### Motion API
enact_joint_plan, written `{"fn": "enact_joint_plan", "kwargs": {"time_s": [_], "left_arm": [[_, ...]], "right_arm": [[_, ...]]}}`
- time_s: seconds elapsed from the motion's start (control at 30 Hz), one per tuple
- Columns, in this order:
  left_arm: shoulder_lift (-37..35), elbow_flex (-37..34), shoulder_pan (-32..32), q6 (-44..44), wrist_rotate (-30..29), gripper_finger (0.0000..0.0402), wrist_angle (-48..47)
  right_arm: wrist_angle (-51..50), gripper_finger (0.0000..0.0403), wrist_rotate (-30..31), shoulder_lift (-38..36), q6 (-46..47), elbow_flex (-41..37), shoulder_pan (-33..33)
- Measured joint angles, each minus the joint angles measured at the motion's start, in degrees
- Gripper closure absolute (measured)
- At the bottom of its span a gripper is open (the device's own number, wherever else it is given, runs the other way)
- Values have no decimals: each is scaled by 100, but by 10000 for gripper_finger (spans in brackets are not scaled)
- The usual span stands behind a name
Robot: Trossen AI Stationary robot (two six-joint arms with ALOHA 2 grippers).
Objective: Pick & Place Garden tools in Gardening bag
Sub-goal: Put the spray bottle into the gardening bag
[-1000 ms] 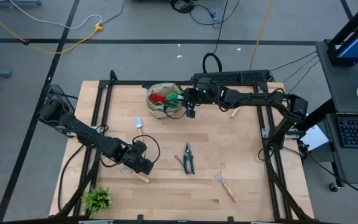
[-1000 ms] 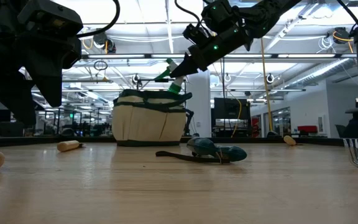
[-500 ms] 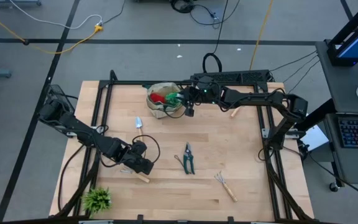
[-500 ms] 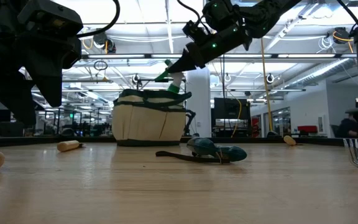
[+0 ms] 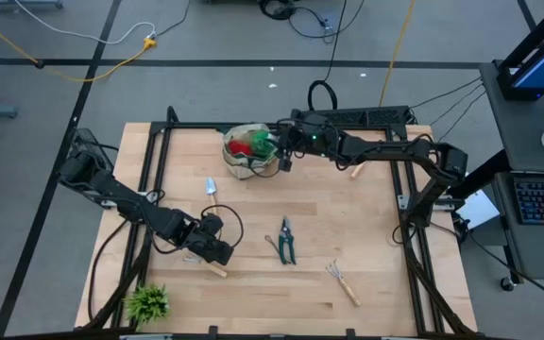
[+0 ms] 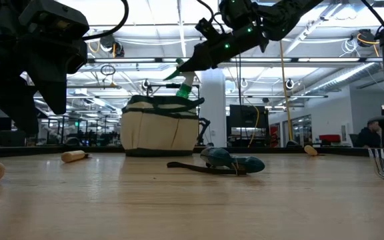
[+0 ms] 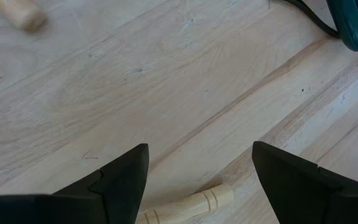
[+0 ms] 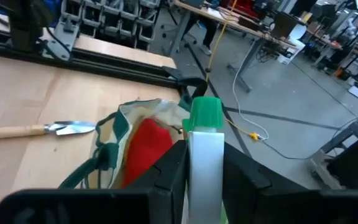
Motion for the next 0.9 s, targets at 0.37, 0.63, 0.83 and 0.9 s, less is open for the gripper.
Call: {"fn": "enact_joint_plan", "kwargs": {"time_s": [0.37, 0.63, 0.83, 0.9], "left_arm": [[0, 0, 0, 4, 0, 108, 0], [0, 0, 1, 2, 0, 108, 0], [0, 0, 1, 2, 0, 108, 0], [0, 0, 1, 3, 0, 108, 0]], "right_arm": [[-777, 328, -15, 0, 73, 0, 1], [-259, 317, 0, 0, 48, 2, 1], [-175, 275, 0, 0, 48, 2, 1], [-158, 260, 0, 0, 48, 2, 1]]}}
